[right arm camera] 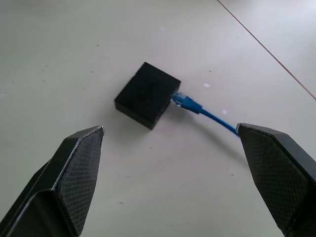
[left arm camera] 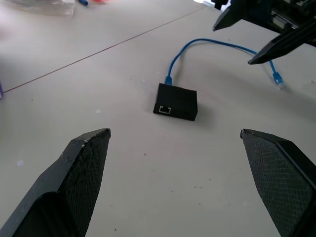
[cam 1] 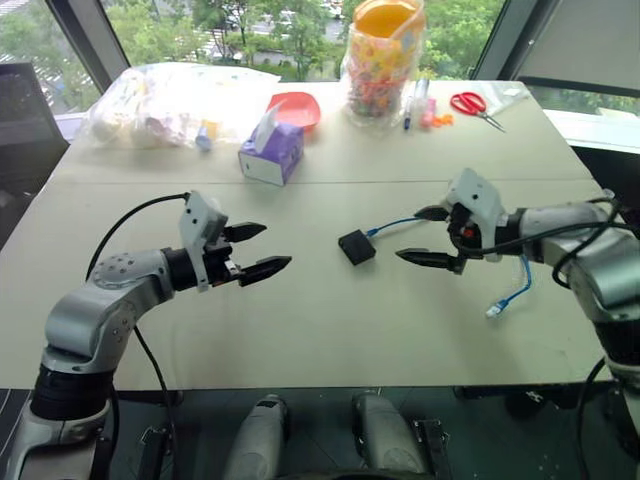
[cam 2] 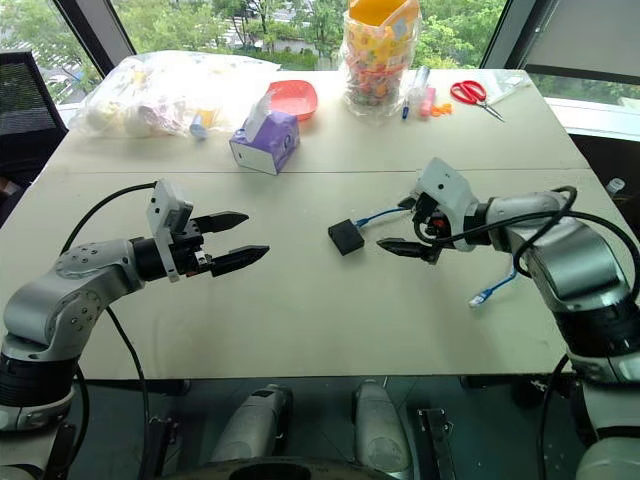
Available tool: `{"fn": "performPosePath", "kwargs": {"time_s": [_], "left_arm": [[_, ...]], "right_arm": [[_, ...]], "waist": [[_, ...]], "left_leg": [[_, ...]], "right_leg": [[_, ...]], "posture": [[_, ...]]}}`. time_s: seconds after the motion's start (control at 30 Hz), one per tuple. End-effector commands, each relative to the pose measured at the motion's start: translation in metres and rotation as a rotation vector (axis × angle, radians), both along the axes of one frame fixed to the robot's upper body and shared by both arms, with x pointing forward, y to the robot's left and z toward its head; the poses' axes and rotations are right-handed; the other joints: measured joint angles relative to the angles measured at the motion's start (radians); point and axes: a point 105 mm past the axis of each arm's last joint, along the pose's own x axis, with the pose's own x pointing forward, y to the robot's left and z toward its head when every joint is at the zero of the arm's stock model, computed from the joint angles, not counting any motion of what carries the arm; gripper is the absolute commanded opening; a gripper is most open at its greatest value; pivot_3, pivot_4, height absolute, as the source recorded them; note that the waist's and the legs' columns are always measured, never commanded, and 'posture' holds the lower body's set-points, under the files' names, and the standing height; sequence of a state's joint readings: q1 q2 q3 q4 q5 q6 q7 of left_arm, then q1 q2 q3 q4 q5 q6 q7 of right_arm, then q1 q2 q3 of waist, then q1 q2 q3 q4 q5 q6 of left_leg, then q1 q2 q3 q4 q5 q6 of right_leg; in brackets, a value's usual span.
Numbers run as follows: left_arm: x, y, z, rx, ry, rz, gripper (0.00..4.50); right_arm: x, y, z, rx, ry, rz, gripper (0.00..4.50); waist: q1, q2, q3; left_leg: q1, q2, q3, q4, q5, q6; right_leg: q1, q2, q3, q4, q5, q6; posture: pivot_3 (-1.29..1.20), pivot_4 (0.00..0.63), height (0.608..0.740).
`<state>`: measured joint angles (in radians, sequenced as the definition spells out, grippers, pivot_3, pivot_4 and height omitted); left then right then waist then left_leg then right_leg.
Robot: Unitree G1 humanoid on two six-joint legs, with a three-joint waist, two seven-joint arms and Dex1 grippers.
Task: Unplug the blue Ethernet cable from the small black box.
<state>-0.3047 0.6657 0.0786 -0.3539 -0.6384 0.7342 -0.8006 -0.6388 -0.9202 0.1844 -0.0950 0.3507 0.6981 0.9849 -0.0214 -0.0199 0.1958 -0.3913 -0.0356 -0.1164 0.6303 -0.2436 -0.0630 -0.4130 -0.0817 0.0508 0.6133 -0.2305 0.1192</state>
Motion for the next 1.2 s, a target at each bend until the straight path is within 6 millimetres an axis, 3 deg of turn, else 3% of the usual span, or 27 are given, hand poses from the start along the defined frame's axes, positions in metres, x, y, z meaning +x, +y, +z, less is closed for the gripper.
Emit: {"fn": "performPosePath", "kwargs": {"time_s": [0.03, 0.33, 0.53, 0.83, 0.93, 1.17, 1.2], "left_arm": [[-0.005, -0.002, 0.001, 0.052, -0.041, -0.029, 4.42], [-0.008, 0.001, -0.001, 0.079, -0.068, -0.01, 4.42], [-0.01, 0.003, 0.0, 0.084, -0.084, 0.014, 4.42], [-0.01, 0.003, 0.0, 0.084, -0.102, 0.037, 4.42], [-0.009, 0.003, 0.0, 0.082, -0.109, 0.045, 4.5], [-0.009, 0.002, 0.0, 0.08, -0.116, 0.051, 4.5], [-0.008, 0.001, 0.001, 0.074, -0.121, 0.051, 4.5]], "right_arm": [[0.019, 0.002, 0.007, -0.084, -0.056, 0.083, 4.5], [0.063, 0.026, -0.012, -0.254, -0.042, 0.247, 4.5], [0.073, 0.042, -0.027, -0.385, -0.073, 0.35, 4.5], [0.082, 0.074, -0.037, -0.368, -0.033, 0.368, 4.5], [0.079, 0.079, -0.044, -0.365, 0.021, 0.381, 3.71], [0.078, 0.08, -0.04, -0.372, -0.011, 0.415, 0.05], [0.077, 0.079, -0.036, -0.373, -0.034, 0.427, 0.05]], "waist": [[-0.002, 0.0, 0.0], [-0.022, 0.0, 0.0], [-0.024, 0.0, 0.0], [-0.033, 0.0, 0.0], [-0.038, 0.001, 0.0], [-0.048, 0.001, 0.0], [-0.048, 0.001, 0.0]], "left_leg": [[0.0, 0.0, 0.0, 0.0, 0.0, 0.0], [0.0, 0.0, 0.0, -0.001, 0.0, 0.0], [0.0, 0.0, 0.0, -0.002, 0.0, 0.0], [0.001, 0.0, 0.0, -0.002, 0.0, -0.001], [0.001, 0.0, -0.001, -0.002, 0.0, -0.001], [0.002, 0.0, -0.001, -0.001, 0.001, -0.001], [0.002, 0.0, -0.001, -0.001, 0.001, -0.001]], "right_leg": [[0.0, 0.0, 0.0, 0.0, 0.0, 0.0], [0.0, 0.0, 0.0, 0.0, 0.002, 0.004], [-0.002, 0.0, 0.0, 0.001, 0.002, 0.004], [-0.002, 0.0, 0.0, 0.003, 0.003, 0.004], [-0.002, 0.0, 0.0, 0.005, 0.003, 0.004], [-0.002, 0.0, 0.0, 0.007, 0.003, 0.004], [-0.002, 0.0, 0.0, 0.007, 0.003, 0.004]], "posture": [[0.0, 0.15, 0.74], [0.0, 0.15, 0.74], [0.0, 0.15, 0.74], [0.0, 0.15, 0.74], [0.0, 0.15, 0.74], [0.0, 0.15, 0.74], [0.0, 0.15, 0.74]]}}
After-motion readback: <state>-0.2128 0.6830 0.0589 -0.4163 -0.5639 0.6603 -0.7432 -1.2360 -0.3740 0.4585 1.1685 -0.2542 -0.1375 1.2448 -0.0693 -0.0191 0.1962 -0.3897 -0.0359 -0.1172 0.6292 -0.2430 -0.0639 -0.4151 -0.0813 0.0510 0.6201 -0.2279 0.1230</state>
